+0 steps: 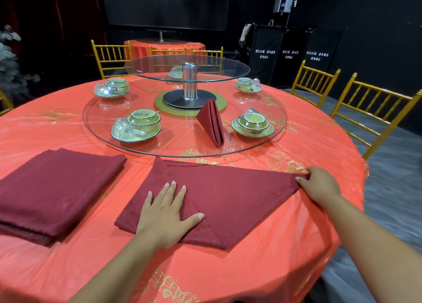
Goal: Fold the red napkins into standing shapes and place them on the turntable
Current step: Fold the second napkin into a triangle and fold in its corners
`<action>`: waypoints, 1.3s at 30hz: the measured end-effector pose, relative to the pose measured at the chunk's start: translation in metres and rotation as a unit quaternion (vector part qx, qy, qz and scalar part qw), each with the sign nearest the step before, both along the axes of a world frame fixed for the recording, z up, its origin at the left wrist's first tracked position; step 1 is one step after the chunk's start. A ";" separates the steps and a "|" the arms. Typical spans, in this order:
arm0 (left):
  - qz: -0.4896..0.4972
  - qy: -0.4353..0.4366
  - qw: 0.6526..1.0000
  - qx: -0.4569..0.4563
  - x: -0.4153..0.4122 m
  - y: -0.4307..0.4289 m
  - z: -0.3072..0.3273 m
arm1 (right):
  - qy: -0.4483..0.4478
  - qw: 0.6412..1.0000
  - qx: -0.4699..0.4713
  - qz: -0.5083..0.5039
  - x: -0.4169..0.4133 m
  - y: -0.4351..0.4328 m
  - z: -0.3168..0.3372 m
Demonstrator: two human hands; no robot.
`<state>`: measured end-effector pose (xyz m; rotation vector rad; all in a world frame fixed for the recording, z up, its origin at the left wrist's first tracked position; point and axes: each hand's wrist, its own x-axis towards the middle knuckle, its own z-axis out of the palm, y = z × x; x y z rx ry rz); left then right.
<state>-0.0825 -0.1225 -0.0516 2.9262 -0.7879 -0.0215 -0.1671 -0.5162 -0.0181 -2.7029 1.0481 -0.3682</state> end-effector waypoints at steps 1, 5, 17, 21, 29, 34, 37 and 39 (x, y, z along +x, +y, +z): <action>0.000 0.000 1.000 0.000 0.000 0.000 0.000 | -0.010 1.000 0.002 0.003 0.001 -0.001 0.000; 0.000 0.000 1.000 0.000 0.000 0.000 0.000 | -0.034 0.999 0.008 0.016 0.002 -0.005 0.003; 0.004 -0.010 1.000 0.007 -0.001 -0.001 -0.001 | -0.142 0.923 0.327 0.142 0.030 0.051 0.044; 0.005 -0.004 1.000 0.000 -0.001 -0.002 0.001 | -0.102 0.857 0.429 0.268 0.053 0.111 0.057; -0.001 0.004 1.000 0.000 -0.002 -0.002 0.002 | -0.021 0.832 0.413 0.371 0.115 0.209 0.035; 0.008 -0.010 1.000 -0.020 -0.003 -0.002 0.001 | -0.068 0.806 0.489 0.326 0.144 0.232 0.020; 0.007 -0.015 0.999 -0.035 -0.005 -0.001 -0.001 | -0.083 0.810 0.484 0.320 0.157 0.235 0.014; -0.005 -0.015 0.999 -0.032 -0.006 0.000 0.000 | -0.085 0.818 0.468 0.324 0.161 0.234 0.010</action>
